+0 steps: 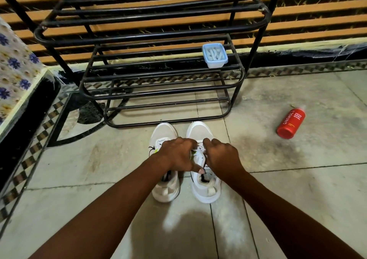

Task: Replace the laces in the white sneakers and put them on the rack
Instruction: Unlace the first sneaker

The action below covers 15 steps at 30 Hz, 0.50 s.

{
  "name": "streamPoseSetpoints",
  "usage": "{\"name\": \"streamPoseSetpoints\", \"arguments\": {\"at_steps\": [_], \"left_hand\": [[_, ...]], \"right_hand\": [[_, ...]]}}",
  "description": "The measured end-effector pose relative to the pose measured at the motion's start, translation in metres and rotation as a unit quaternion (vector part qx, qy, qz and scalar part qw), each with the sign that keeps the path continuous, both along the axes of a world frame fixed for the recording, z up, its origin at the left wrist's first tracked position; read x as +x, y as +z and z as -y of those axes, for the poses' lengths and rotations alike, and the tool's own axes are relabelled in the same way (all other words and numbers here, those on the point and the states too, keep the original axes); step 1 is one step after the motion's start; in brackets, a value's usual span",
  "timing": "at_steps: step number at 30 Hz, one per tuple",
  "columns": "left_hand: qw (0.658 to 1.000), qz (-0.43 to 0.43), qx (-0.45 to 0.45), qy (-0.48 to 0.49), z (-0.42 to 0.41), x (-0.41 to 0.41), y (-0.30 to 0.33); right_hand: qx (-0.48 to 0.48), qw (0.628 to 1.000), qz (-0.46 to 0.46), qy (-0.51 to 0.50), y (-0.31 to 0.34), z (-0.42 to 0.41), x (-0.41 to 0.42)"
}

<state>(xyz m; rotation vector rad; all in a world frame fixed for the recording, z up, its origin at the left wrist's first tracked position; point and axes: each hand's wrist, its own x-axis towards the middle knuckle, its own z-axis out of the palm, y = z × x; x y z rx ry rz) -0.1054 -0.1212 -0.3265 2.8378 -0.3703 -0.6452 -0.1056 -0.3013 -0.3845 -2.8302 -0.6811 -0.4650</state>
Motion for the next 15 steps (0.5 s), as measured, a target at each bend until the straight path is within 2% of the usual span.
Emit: {"name": "streamPoseSetpoints", "arguments": {"at_steps": [2, 3, 5, 6, 7, 12, 14, 15], "left_hand": [[1.000, -0.010, 0.003, 0.009, 0.001, 0.000, -0.002], [1.000, -0.013, 0.005, 0.011, 0.003, 0.001, -0.003], [1.000, -0.014, 0.010, 0.014, 0.004, 0.001, -0.005], [1.000, -0.013, 0.013, 0.016, 0.005, 0.000, -0.007], [1.000, -0.011, 0.015, 0.016, 0.005, 0.000, -0.009], [0.999, -0.007, 0.032, 0.019, 0.006, -0.001, -0.013], [0.999, -0.016, 0.035, 0.020, 0.008, -0.001, -0.012], [0.999, -0.019, 0.039, 0.020, 0.009, 0.000, -0.011]], "right_hand": [[0.091, 0.990, -0.083, -0.074, 0.006, 0.002, 0.002], [0.171, 0.969, -0.139, -0.109, 0.009, 0.005, 0.006], [0.373, 0.890, -0.215, -0.151, 0.010, 0.008, 0.009], [0.449, 0.847, -0.238, -0.155, 0.010, 0.010, 0.010], [0.494, 0.821, -0.247, -0.147, 0.008, 0.011, 0.010], [0.505, 0.800, -0.318, -0.056, 0.011, 0.017, 0.013], [0.459, 0.825, -0.329, -0.022, 0.019, 0.025, 0.023], [0.407, 0.858, -0.313, 0.003, 0.022, 0.030, 0.028]]}}
